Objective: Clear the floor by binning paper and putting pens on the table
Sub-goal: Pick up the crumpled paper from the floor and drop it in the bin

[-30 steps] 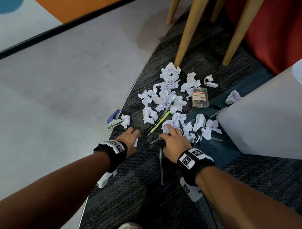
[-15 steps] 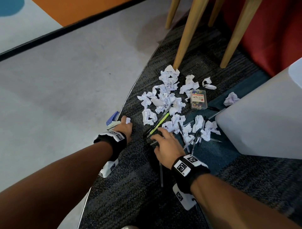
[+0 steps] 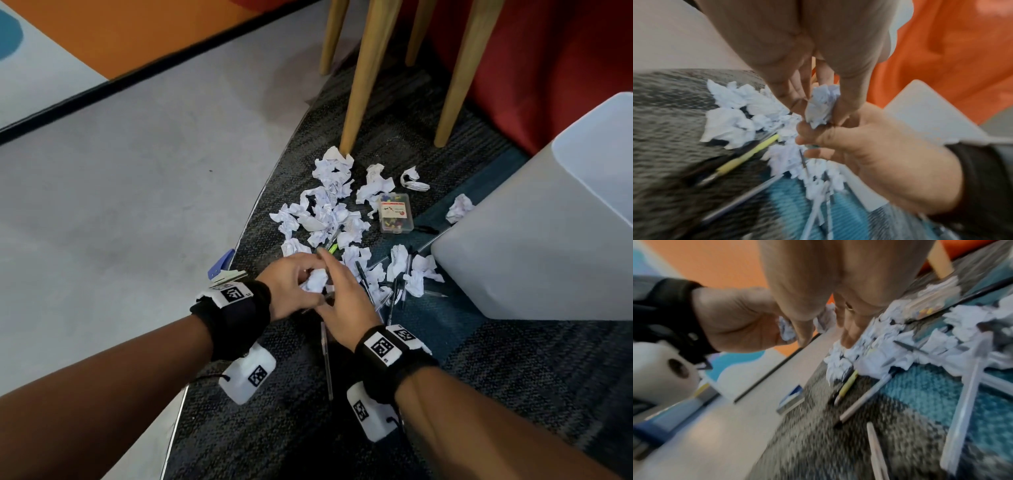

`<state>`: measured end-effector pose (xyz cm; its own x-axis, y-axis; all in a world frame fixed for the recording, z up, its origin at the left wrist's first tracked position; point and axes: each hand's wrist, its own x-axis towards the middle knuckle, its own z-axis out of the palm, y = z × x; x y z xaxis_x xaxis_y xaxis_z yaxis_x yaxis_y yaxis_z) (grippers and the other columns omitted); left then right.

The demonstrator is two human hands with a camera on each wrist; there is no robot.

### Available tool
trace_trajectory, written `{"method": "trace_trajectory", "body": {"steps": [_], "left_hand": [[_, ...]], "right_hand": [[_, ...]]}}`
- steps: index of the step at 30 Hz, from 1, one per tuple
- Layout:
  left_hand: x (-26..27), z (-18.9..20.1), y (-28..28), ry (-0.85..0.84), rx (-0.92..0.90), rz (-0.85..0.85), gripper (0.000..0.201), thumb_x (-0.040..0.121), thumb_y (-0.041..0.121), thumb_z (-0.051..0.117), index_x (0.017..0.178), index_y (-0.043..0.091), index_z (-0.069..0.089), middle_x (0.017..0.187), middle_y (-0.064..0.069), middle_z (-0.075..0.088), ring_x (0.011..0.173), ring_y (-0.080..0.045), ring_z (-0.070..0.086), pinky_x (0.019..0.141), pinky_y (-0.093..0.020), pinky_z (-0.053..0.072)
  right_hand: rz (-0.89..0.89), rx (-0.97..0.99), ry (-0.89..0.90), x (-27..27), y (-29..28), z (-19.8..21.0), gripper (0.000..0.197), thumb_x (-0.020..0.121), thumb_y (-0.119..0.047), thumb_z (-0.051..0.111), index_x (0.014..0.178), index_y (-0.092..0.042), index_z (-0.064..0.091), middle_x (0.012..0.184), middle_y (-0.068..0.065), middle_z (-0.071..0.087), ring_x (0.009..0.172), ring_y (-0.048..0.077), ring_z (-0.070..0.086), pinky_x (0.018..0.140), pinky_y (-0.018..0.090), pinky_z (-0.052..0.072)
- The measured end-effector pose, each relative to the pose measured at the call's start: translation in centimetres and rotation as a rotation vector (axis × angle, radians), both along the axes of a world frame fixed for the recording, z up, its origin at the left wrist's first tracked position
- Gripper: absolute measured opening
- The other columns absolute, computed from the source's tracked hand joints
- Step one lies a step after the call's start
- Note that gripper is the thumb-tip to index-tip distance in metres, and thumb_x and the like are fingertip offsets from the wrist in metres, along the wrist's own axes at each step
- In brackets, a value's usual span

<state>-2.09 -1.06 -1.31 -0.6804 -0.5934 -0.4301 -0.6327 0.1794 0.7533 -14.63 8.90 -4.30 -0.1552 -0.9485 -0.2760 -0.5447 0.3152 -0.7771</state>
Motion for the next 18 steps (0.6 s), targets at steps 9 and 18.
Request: {"method": "trace_trajectory", "body": {"steps": [9, 18], "left_hand": [[-8.4, 8.4, 0.3, 0.181, 0.011, -0.132, 0.049, 0.078, 0.024, 0.077, 0.121, 0.042, 0.059, 0.119, 0.016, 0.053, 0.098, 0.001, 0.053, 0.089, -0.022, 0.047], [-18.5, 17.9, 1.2, 0.502, -0.253, -0.204, 0.045, 0.079, 0.016, 0.075, 0.118, 0.028, 0.057, 0.104, 0.009, 0.056, 0.084, 0.008, 0.05, 0.074, -0.005, 0.039]], "right_hand": [[-0.402, -0.269, 0.102, -8.8, 1.7, 8.1, 0.029, 0.094, -0.015, 0.059, 0.122, -0.02, 0.065, 0.117, 0.0, 0.064, 0.108, 0.013, 0.058, 0.093, 0.02, 0.041], [-0.733, -0.555, 0.478, -18.8, 7.9, 18.0, 0.028, 0.09, -0.019, 0.067, 0.117, -0.018, 0.06, 0.107, -0.015, 0.06, 0.089, -0.002, 0.055, 0.081, 0.006, 0.039]]}}
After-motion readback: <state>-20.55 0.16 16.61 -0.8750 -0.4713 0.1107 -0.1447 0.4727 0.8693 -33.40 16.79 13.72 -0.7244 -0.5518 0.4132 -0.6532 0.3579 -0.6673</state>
